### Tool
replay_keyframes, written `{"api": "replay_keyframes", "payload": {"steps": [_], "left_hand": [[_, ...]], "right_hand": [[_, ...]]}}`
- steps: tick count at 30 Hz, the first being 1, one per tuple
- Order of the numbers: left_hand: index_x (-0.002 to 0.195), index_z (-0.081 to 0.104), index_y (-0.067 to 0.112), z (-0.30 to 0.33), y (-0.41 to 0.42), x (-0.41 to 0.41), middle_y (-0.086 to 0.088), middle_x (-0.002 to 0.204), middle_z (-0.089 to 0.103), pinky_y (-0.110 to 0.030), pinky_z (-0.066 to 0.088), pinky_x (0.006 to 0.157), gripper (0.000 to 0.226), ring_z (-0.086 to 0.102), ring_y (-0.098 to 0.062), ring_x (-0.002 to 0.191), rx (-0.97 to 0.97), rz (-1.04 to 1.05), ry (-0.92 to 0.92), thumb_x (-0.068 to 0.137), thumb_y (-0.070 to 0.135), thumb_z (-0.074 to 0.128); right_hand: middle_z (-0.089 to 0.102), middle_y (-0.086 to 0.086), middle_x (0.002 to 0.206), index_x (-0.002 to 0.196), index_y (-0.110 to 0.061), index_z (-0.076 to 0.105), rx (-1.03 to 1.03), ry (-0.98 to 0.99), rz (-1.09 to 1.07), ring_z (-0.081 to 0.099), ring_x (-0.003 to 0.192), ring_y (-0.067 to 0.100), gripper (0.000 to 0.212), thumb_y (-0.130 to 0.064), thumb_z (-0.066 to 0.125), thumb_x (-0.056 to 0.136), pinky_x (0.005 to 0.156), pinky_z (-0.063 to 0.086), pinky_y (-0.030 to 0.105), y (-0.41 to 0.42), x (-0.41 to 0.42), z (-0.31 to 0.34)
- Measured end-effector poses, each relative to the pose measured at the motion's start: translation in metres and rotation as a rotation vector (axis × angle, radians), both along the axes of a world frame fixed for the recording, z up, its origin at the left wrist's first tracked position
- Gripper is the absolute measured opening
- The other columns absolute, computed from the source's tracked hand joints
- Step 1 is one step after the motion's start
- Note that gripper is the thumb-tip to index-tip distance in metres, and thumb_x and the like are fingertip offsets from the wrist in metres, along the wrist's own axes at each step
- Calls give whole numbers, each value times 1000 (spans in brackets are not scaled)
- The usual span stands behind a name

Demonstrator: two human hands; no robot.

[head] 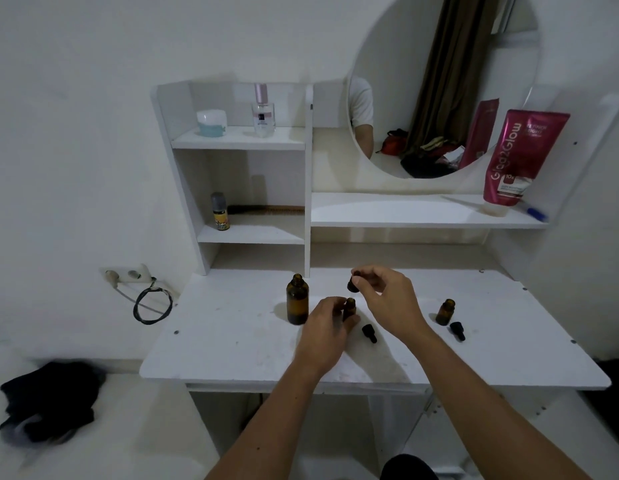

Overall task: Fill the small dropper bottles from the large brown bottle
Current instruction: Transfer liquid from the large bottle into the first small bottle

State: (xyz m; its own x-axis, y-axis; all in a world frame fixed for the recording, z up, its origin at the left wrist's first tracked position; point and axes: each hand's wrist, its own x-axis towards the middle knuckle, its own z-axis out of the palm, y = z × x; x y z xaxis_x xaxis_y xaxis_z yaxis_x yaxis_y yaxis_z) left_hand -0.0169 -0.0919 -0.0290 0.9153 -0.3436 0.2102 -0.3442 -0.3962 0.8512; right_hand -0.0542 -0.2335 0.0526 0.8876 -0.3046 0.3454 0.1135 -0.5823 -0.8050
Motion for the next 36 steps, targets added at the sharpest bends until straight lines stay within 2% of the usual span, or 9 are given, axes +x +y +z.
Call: {"api": "replay_keyframes", "payload": {"steps": [3, 5, 11, 15, 19, 23, 25, 27, 36], "left_hand": [[136, 54, 26, 4, 7, -11, 16, 132, 59, -19, 48, 98, 47, 55, 0, 118, -23, 23, 30, 96, 48, 63], [133, 55, 28, 5, 15, -19, 18, 130, 59, -13, 45, 94, 46, 56, 3, 116, -74, 38, 65, 95, 50, 64], [101, 66, 25, 9, 56, -26, 14, 97, 69, -14, 51, 74, 16, 64, 0, 90, -212, 156, 66, 94, 39, 69], [86, 63, 22, 13, 81, -17, 9, 84, 68, -13, 48, 66, 18, 63, -7, 78, -240, 274, 38, 90, 35, 75], [94, 58, 21, 13, 89, -1, 7, 97, 63, -19, 53, 77, 30, 63, -10, 90, -217, 320, 36, 82, 33, 83], [124, 55, 19, 13, 82, 6, 9, 121, 61, -25, 51, 97, 55, 60, -10, 110, -252, 258, 133, 80, 31, 86], [129, 54, 19, 13, 78, 8, 9, 124, 62, -18, 48, 94, 56, 59, -10, 112, -244, 245, 134, 83, 28, 84], [128, 55, 19, 12, 77, 11, 10, 121, 64, -10, 48, 85, 49, 61, -9, 110, -236, 240, 108, 87, 25, 80], [121, 58, 22, 9, 81, 16, 14, 113, 67, -4, 46, 84, 38, 61, 3, 104, -246, 234, 70, 89, 23, 77]], "right_hand": [[75, -11, 93, 112, -11, 75, -12, -30, -27, 66, 87, -15, 17, -16, 69, 97, 79, 49, 2, -1, -1, 13], [74, -13, 92, 112, -11, 75, 4, -66, -34, 66, 86, -16, 17, -15, 69, 97, 78, 47, 0, 0, -1, 25], [75, -12, 99, 107, -18, 76, 111, -158, 40, 69, 92, -4, 14, -20, 74, 93, 84, 50, 6, 25, 5, 65], [77, -11, 96, 105, -17, 76, 129, -211, 95, 72, 92, 2, 13, -20, 74, 93, 87, 54, 14, 49, 11, 76], [78, -10, 94, 106, -14, 76, 163, -254, 121, 73, 92, 3, 12, -17, 72, 94, 87, 55, 15, 61, 18, 79], [78, -8, 95, 107, -13, 75, 158, -257, 130, 73, 92, 3, 13, -17, 71, 95, 86, 55, 14, 66, 24, 77], [78, -8, 95, 107, -13, 75, 160, -251, 128, 73, 92, 3, 13, -16, 71, 95, 87, 55, 15, 68, 29, 75], [78, -7, 96, 107, -14, 75, 156, -242, 126, 73, 94, 4, 13, -17, 71, 96, 90, 56, 18, 69, 33, 72], [75, -15, 95, 105, -17, 76, 31, -159, 147, 71, 91, 0, 12, -20, 73, 94, 85, 54, 12, 77, 51, 46]]}}
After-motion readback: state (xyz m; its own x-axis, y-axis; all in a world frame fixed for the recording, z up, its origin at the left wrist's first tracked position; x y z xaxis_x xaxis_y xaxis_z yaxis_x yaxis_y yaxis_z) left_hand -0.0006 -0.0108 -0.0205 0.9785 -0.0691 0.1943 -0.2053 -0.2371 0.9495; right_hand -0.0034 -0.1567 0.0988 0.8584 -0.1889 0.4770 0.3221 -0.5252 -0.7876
